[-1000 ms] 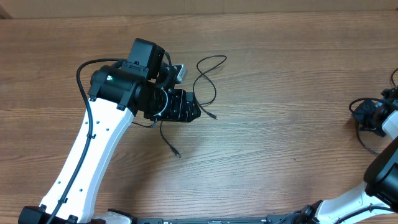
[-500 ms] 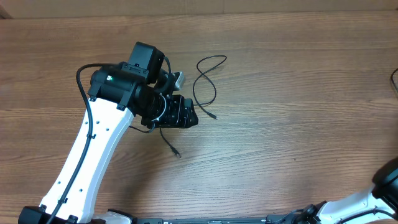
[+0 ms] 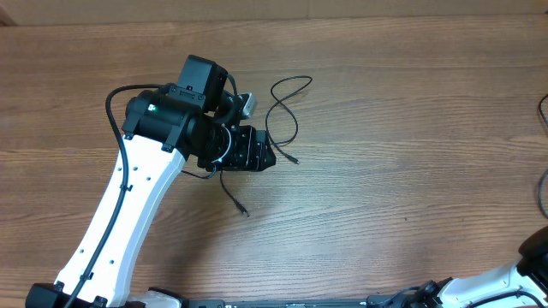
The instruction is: Untangle cables
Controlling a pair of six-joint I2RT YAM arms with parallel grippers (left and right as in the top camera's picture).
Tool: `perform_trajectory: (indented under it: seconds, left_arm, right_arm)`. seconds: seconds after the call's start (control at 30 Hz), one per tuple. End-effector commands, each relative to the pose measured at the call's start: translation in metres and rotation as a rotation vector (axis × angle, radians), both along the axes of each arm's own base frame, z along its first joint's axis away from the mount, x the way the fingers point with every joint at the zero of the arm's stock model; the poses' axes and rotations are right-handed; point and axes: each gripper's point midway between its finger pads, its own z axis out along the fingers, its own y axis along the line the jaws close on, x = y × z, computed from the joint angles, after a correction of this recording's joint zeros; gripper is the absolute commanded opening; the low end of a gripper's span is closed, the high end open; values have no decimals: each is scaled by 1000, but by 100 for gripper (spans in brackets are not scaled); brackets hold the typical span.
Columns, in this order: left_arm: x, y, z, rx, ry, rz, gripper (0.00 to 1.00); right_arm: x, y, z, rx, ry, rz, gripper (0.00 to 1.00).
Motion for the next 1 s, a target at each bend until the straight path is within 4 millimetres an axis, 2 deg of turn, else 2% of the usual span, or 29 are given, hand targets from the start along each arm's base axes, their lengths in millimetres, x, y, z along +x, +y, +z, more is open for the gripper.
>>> perform_trajectory:
  seconds: [0.0,0.07,0.13,0.2,0.3,0.47,0.63,0.8,0.97]
  left_arm:
    - [-4,-4,1,-9,6,-14,72]
    - [-2,-4,1,-11,0,-14,72]
    - [3,-4,2,-6,-25,-10,63]
    - [12,-2,5,6,-79,1,59]
    - [19,-4,16,-14,-148,4,59]
    - [18,4,30,-5,-215,21,61]
    - [11,17,33,50,-230,42,64]
    - [4,23,29,82,-216,26,64]
    - [3,23,29,87,-221,8,64]
  right_arm:
    - [43,64,12,76,-104,300,100]
    - [59,100,13,105,-127,442,100]
    - [72,133,12,132,-128,549,100]
    - [83,167,6,148,-101,636,100]
    - [94,218,-3,157,-47,769,100]
    - [106,311,-13,221,18,948,100]
    - [102,406,-23,259,101,1129,100]
    - [89,477,-41,207,217,1241,100]
    - [73,533,-57,151,290,1340,100]
